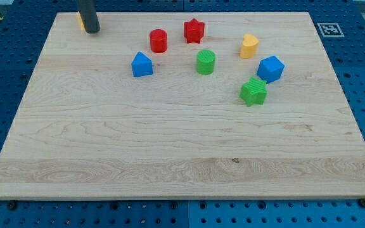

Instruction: Push the blue cube to the right side of the yellow heart

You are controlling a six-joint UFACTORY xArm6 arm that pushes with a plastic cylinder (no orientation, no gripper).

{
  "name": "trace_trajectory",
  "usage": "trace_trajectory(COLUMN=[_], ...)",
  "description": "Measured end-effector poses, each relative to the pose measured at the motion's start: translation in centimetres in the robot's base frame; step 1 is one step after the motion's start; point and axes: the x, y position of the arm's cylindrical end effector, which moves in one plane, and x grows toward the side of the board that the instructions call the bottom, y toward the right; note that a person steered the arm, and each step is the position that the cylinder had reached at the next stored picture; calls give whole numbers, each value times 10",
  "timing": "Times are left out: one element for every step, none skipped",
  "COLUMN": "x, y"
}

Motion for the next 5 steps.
trace_trajectory(x=[9,37,56,56,62], y=[8,32,38,38,38])
